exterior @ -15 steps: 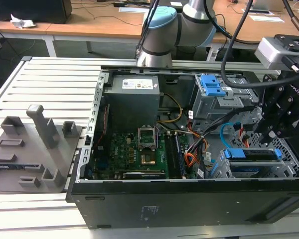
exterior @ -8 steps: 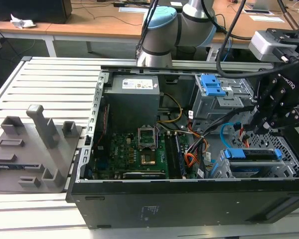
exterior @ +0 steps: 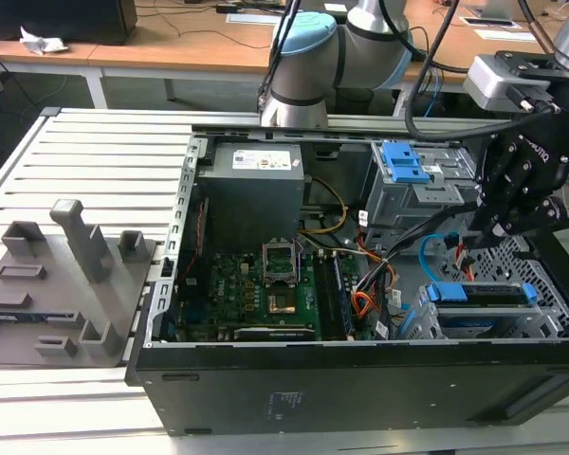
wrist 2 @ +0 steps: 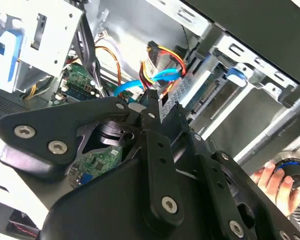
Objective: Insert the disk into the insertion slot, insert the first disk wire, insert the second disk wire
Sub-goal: 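Insert the first disk wire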
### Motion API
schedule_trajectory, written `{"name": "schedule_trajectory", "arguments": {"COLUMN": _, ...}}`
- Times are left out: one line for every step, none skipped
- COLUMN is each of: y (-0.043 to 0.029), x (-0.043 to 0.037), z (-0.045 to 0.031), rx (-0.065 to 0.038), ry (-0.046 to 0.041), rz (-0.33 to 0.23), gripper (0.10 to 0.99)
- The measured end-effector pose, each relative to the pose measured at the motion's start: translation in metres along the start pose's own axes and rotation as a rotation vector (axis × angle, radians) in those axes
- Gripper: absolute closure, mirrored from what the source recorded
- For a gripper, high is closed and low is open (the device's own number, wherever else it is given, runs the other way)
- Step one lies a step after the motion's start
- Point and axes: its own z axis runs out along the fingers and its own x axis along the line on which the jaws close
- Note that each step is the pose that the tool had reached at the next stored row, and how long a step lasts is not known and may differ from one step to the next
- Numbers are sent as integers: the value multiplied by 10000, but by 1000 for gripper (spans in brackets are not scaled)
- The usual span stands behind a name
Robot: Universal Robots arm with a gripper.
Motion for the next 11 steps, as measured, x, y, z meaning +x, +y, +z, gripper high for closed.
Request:
{"name": "schedule_trajectory", "arguments": {"y": 0, "x": -34, "z": 16, "rx": 0, "ry": 1, "rz": 0, "gripper": 784}}
{"name": "schedule_trajectory", "arguments": {"y": 0, "x": -53, "z": 33, "rx": 0, "ry": 0, "rz": 0, "gripper": 784}}
{"name": "schedule_trajectory", "arguments": {"y": -1, "x": -63, "z": 47, "rx": 0, "ry": 0, "rz": 0, "gripper": 784}}
{"name": "schedule_trajectory", "arguments": {"y": -2, "x": -72, "z": 70, "rx": 1, "ry": 9, "rz": 0, "gripper": 784}}
{"name": "schedule_trajectory", "arguments": {"y": -3, "x": -79, "z": 103, "rx": 2, "ry": 70, "rz": 2, "gripper": 784}}
{"name": "schedule_trajectory", "arguments": {"y": -4, "x": -81, "z": 127, "rx": 4, "ry": 169, "rz": 4, "gripper": 784}}
{"name": "schedule_trajectory", "arguments": {"y": -5, "x": -81, "z": 146, "rx": 5, "ry": 257, "rz": 6, "gripper": 784}}
{"name": "schedule_trajectory", "arguments": {"y": -5, "x": -80, "z": 150, "rx": 5, "ry": 272, "rz": 7, "gripper": 784}}
{"name": "schedule_trajectory", "arguments": {"y": -5, "x": -80, "z": 150, "rx": 5, "ry": 273, "rz": 7, "gripper": 784}}
{"name": "schedule_trajectory", "arguments": {"y": -5, "x": -80, "z": 151, "rx": 5, "ry": 273, "rz": 6, "gripper": 784}}
{"name": "schedule_trajectory", "arguments": {"y": -5, "x": -81, "z": 151, "rx": 5, "ry": 273, "rz": 7, "gripper": 784}}
